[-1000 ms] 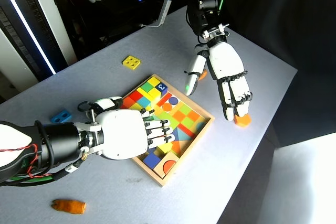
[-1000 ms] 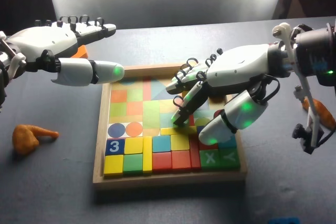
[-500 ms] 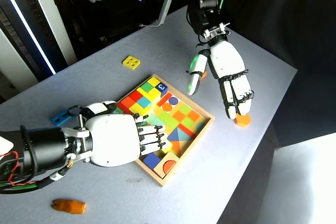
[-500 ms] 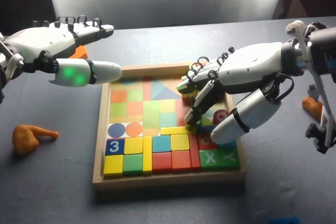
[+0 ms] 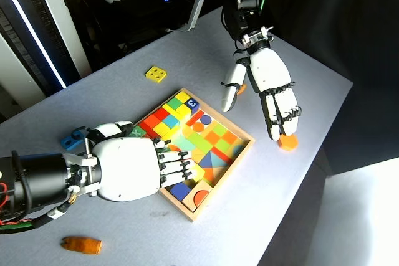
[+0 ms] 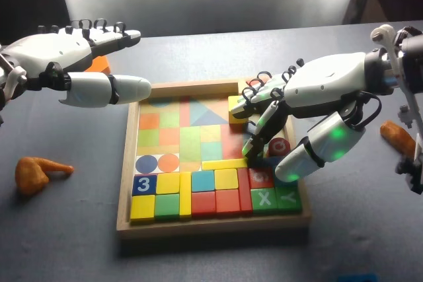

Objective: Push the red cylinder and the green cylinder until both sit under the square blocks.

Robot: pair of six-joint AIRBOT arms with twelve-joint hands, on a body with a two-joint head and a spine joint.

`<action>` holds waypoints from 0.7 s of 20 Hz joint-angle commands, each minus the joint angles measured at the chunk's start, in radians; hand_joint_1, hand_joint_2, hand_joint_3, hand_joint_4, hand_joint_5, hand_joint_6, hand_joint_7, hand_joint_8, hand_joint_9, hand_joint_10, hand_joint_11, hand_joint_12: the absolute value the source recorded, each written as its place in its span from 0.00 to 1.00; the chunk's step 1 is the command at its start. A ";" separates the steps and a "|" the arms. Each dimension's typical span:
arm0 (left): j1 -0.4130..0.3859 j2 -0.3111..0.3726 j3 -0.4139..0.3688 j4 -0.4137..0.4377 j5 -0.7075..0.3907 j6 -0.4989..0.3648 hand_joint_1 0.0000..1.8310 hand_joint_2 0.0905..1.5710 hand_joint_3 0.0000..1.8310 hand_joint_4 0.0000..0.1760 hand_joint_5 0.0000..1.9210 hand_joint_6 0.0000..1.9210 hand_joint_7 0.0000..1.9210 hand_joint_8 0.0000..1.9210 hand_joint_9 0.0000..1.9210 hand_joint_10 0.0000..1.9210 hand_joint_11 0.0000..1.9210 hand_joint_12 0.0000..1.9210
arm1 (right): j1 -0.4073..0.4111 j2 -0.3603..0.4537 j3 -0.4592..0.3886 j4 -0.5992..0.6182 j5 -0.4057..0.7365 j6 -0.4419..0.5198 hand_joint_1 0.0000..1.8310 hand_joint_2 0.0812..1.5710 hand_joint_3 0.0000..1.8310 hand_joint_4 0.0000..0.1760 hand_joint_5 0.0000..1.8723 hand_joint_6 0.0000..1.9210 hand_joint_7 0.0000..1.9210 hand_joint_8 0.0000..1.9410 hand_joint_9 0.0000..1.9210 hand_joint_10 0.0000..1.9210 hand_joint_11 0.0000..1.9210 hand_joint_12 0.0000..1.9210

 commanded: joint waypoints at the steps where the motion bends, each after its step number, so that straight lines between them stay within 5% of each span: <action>1: -0.003 0.006 0.001 -0.010 -0.112 -0.002 0.00 0.65 0.00 0.84 0.02 0.00 0.00 0.00 0.01 0.00 0.00 0.19 | -0.003 0.008 -0.004 0.035 0.020 0.010 0.15 0.69 0.00 0.86 0.34 0.00 0.03 0.00 0.00 0.00 0.00 0.00; 3: -0.002 0.008 0.000 -0.012 -0.113 -0.002 0.00 0.66 0.00 0.74 0.02 0.00 0.00 0.00 0.01 0.00 0.00 0.19 | -0.003 0.013 -0.006 0.024 0.020 0.020 0.16 0.69 0.00 0.86 0.35 0.00 0.03 0.00 0.00 0.00 0.00 0.00; 6: 0.001 0.009 -0.001 -0.015 -0.114 -0.002 0.00 0.64 0.00 0.82 0.02 0.00 0.01 0.00 0.02 0.00 0.00 0.21 | -0.006 0.019 -0.009 0.022 0.020 0.023 0.17 0.68 0.00 0.77 0.36 0.00 0.04 0.00 0.00 0.00 0.00 0.00; 10: 0.003 0.009 -0.001 -0.018 -0.115 -0.002 0.00 0.66 0.00 0.66 0.02 0.00 0.01 0.00 0.01 0.00 0.00 0.19 | -0.008 0.028 -0.014 0.020 0.022 0.027 0.17 0.68 0.00 0.78 0.36 0.00 0.03 0.00 0.00 0.00 0.00 0.00; 14: 0.004 0.009 -0.002 -0.018 -0.116 -0.002 0.00 0.66 0.00 0.64 0.02 0.00 0.01 0.00 0.01 0.00 0.00 0.18 | -0.009 0.031 -0.016 0.020 0.021 0.029 0.18 0.67 0.00 0.78 0.36 0.00 0.04 0.00 0.00 0.00 0.01 0.01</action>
